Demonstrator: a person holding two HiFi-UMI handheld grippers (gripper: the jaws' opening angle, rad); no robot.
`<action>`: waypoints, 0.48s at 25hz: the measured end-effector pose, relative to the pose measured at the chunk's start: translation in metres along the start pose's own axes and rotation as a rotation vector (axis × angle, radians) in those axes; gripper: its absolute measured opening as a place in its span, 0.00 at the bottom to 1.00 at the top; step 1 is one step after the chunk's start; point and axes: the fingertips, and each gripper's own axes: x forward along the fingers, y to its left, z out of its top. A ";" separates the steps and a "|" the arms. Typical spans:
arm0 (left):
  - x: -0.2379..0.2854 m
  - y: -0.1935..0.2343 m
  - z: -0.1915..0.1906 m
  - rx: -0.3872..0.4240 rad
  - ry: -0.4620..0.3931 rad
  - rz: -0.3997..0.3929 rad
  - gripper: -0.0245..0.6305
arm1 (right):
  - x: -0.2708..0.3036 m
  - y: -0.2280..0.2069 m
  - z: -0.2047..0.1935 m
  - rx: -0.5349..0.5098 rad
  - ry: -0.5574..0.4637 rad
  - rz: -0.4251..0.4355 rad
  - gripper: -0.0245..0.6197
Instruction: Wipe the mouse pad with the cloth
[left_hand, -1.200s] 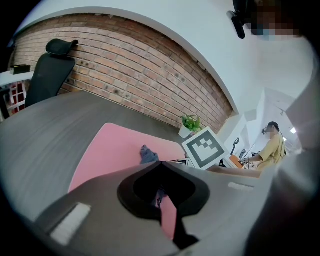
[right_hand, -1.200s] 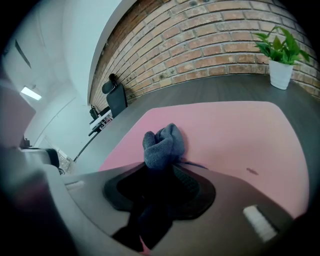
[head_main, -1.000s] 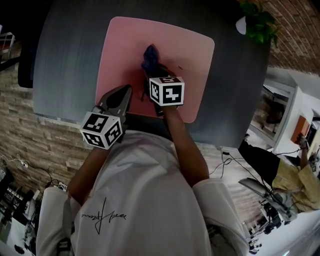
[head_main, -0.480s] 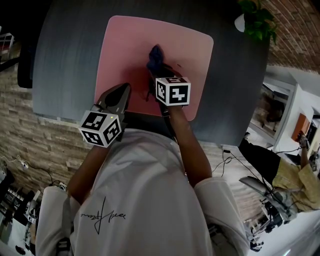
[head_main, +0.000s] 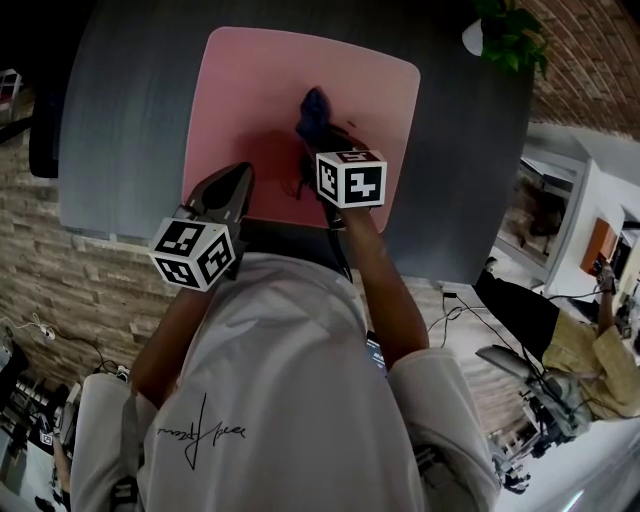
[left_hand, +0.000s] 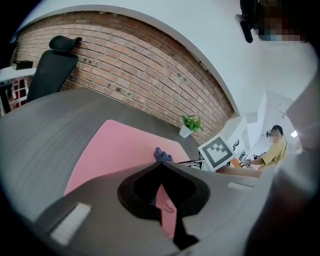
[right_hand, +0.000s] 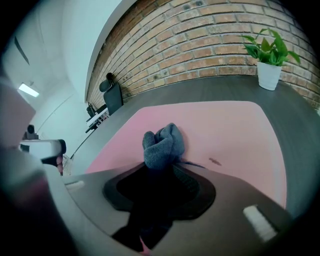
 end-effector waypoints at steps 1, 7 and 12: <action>0.000 0.000 0.000 0.001 -0.001 0.001 0.05 | -0.001 -0.001 0.000 -0.003 0.001 0.004 0.26; 0.000 0.000 -0.002 -0.004 0.001 0.006 0.05 | -0.007 -0.010 -0.003 -0.004 0.012 0.016 0.26; 0.001 0.000 -0.001 -0.005 0.003 0.004 0.05 | -0.012 -0.017 -0.006 -0.010 0.028 0.014 0.26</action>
